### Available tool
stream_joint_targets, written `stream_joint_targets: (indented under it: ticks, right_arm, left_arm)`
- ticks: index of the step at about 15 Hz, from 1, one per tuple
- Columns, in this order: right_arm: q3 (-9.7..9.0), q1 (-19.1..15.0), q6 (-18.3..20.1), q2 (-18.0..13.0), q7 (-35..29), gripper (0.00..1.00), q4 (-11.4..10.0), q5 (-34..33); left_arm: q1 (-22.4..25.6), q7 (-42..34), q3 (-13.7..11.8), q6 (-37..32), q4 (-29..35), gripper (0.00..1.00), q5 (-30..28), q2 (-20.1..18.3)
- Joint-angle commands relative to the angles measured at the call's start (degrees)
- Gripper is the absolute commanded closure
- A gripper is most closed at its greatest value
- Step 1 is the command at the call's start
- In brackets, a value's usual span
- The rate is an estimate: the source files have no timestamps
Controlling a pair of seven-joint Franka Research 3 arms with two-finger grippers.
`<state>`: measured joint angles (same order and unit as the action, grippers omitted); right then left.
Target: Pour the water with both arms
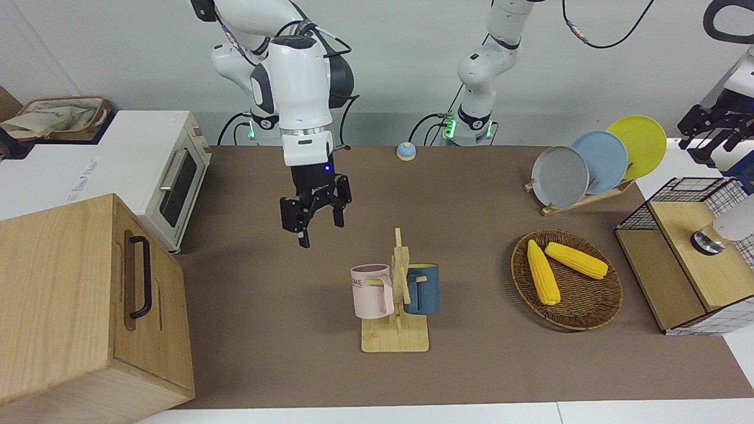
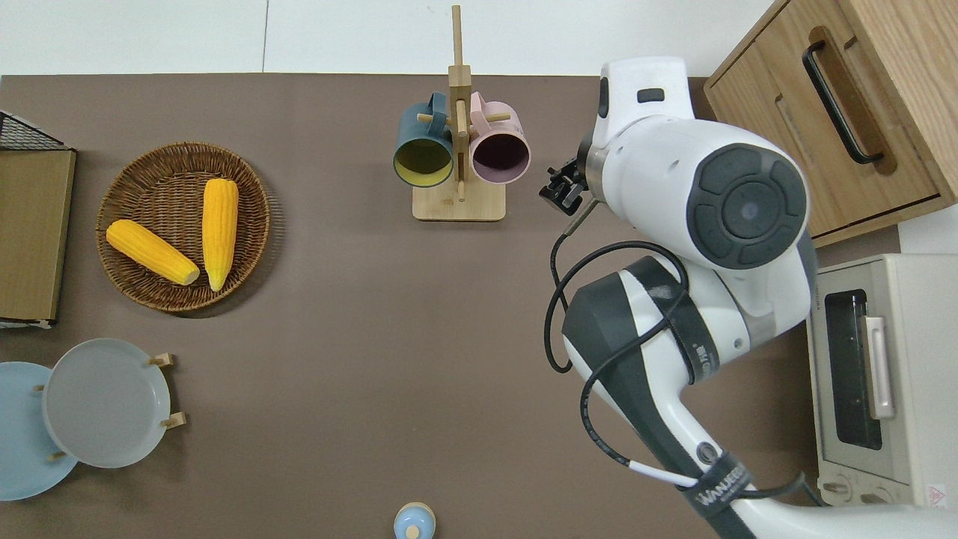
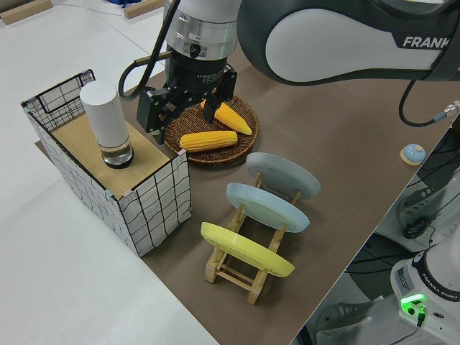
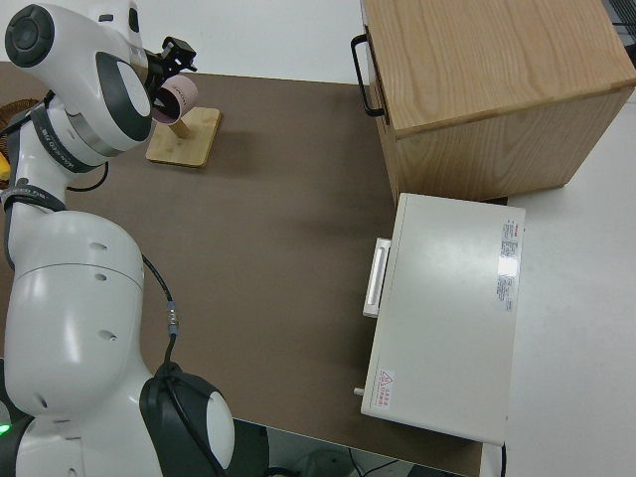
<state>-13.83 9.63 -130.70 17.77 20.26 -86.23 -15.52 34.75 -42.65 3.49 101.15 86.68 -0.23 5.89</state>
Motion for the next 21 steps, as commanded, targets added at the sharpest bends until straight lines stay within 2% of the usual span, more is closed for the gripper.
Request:
stream_joint_targets:
  ticks: [1, 4, 7, 9, 12, 15, 17, 20, 21]
  right_arm:
    - [-0.76, 0.7, -0.3, 4.1, 0.8, 0.023, 4.1, -3.1]
    - [-0.76, 1.2, -2.6, 5.3, 0.7, 0.023, 4.4, -3.4]
    - [-0.76, 2.0, -4.2, 7.3, 0.4, 0.023, 5.4, -4.2]
    - [-0.76, 2.4, -4.5, 8.2, 0.2, 0.023, 5.5, -5.3]
    - [-0.76, 3.6, -4.9, 9.1, 0.1, 0.023, 5.6, -6.6]
    - [-0.76, 3.8, -5.5, 9.9, 0.0, 0.025, 5.6, -7.4]
    - [-0.76, 3.9, -6.1, 10.4, 0.0, 0.050, 5.6, -8.6]
    - [-0.33, 3.8, -6.7, 10.6, 0.0, 0.076, 5.6, -8.9]
    - [-0.24, 3.8, -6.9, 10.7, 0.0, 0.115, 5.6, -8.9]
  left_arm:
    - [0.8, -1.8, -1.6, 4.1, -0.5, 0.00, -5.3, 1.3]
    - [1.7, -2.4, -1.9, 7.7, -0.3, 0.00, -9.2, 2.4]
    - [2.1, -2.4, -1.9, 14.1, 1.6, 0.00, -12.9, 2.7]
    - [2.2, -3.7, -1.9, 17.3, 2.4, 0.00, -16.5, 3.7]
    - [2.5, -4.7, -1.8, 26.1, 6.6, 0.00, -21.9, 4.2]
    - [2.5, -8.9, -1.7, 31.5, 8.9, 0.00, -29.2, 5.4]
    - [2.3, -10.9, -1.7, 34.4, 9.5, 0.00, -33.3, 6.2]
    - [1.7, -11.0, -0.9, 39.1, 10.2, 0.00, -35.9, 7.2]
    - [1.7, -11.0, -0.9, 40.2, 10.2, 0.00, -36.5, 7.7]
